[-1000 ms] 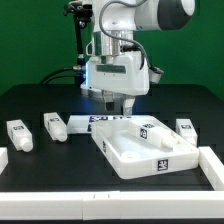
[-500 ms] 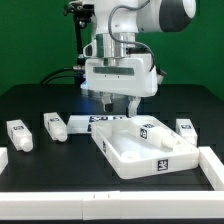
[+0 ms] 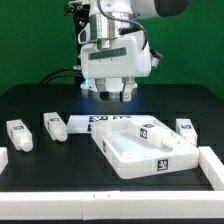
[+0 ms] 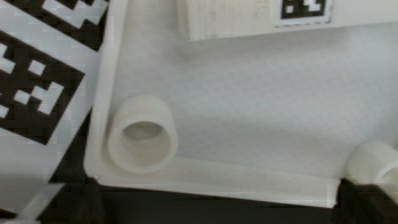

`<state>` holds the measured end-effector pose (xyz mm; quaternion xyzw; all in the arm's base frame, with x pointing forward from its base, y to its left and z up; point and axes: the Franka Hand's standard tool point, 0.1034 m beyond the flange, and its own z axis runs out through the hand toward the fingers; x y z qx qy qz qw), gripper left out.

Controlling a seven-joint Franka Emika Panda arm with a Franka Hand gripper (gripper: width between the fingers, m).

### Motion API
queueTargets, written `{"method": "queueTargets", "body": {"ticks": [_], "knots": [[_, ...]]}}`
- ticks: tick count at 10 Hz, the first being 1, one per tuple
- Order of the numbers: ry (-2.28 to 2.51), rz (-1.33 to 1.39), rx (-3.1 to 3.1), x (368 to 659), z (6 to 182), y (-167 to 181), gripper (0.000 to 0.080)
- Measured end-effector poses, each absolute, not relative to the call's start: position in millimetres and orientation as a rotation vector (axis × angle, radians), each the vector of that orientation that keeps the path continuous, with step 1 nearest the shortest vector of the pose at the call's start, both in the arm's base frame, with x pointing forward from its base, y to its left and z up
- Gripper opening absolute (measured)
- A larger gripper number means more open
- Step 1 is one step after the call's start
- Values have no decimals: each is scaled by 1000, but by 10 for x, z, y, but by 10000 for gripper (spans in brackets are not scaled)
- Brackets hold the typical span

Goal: Assemble desk

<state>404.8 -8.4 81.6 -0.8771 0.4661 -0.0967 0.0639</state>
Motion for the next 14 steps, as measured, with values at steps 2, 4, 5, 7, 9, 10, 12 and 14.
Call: {"method": "queueTargets", "body": {"ticks": [2, 4, 5, 7, 9, 10, 12, 14], "knots": [[1168, -294, -2751, 4273, 907, -255, 649], [1044, -341, -2789, 4505, 990, -203, 649], [975, -363, -2805, 4590, 1045, -121, 649], [969, -409, -2817, 4563, 992, 54, 649], [967, -399, -2825, 4538, 949, 43, 649], [967, -399, -2825, 4538, 949, 43, 649], [804, -387, -2878, 4639, 982, 26, 649], [620, -453, -2944, 4867, 957, -144, 649]]}}
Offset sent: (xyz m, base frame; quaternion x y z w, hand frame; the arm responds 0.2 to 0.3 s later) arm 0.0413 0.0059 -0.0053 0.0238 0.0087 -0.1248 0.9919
